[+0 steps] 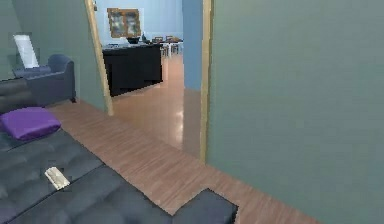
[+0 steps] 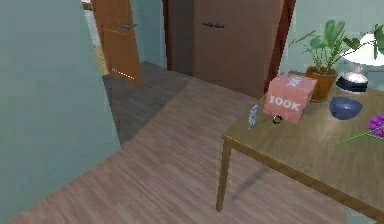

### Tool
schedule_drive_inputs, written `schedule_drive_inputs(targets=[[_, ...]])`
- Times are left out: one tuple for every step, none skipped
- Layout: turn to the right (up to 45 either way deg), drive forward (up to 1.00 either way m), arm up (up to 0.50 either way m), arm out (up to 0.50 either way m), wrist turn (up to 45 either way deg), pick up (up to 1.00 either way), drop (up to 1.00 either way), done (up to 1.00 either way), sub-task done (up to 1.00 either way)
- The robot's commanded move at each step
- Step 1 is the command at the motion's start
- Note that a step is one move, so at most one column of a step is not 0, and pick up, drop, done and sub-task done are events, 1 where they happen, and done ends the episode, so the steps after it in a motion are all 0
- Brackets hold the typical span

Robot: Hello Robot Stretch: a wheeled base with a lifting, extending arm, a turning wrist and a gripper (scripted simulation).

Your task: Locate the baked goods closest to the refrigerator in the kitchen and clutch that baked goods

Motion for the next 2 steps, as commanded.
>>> schedule_drive_inputs(targets=[[-21.0, 0.00, 0.00, 0.00, 0.0, 0.00, 0.00, 0.00, 0.00], [-45.0, 0.00, 0.00, 0.00, 0.0, 0.00, 0.00, 0.00, 0.00]])
